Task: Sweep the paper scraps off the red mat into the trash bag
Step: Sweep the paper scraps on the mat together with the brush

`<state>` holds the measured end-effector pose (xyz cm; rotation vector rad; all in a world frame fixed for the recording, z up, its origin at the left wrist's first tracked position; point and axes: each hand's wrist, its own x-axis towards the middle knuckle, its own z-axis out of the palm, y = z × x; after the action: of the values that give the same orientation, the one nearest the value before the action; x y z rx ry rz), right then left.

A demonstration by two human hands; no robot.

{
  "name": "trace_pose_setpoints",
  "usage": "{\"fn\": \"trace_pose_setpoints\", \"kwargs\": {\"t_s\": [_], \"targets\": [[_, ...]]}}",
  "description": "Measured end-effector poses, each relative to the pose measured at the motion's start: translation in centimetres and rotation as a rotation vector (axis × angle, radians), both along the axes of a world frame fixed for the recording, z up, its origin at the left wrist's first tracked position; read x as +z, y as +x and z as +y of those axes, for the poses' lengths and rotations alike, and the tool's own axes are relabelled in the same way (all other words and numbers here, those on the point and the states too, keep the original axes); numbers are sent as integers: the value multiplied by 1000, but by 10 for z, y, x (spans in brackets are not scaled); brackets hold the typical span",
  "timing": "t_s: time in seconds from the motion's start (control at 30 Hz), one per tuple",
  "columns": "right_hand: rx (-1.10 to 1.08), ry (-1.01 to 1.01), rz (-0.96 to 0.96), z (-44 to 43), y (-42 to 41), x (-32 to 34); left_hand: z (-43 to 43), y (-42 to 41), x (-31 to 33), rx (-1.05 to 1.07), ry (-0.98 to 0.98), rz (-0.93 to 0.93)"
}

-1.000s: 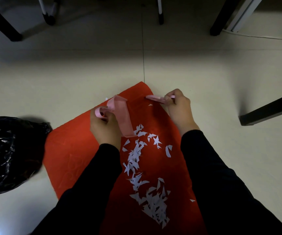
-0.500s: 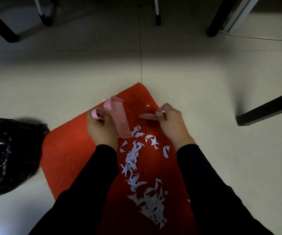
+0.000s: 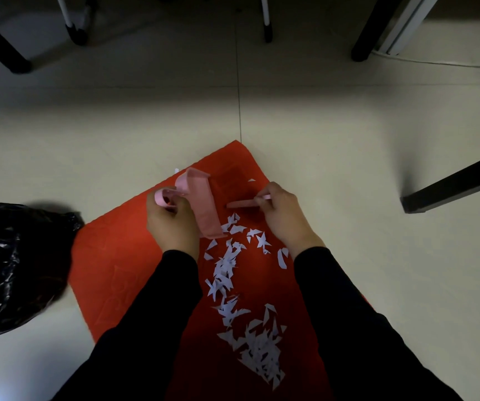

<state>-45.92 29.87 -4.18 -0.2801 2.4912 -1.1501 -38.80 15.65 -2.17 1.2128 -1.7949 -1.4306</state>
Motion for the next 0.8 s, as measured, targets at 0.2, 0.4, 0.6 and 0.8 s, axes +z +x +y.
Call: {"fn": "trace_pose_setpoints", "kwargs": {"t_s": [0.2, 0.4, 0.6, 0.8], "targets": [[-166, -100, 107, 2, -9, 4, 1, 0, 6, 10, -2, 29], [-331, -32, 203, 1, -18, -1, 2, 2, 7, 4, 1, 20], [-291, -1, 66, -16, -21, -7, 3, 3, 5, -7, -5, 20], [-235, -82, 21, -11, -14, 2, 2, 6, 7, -1, 17, 15]]}}
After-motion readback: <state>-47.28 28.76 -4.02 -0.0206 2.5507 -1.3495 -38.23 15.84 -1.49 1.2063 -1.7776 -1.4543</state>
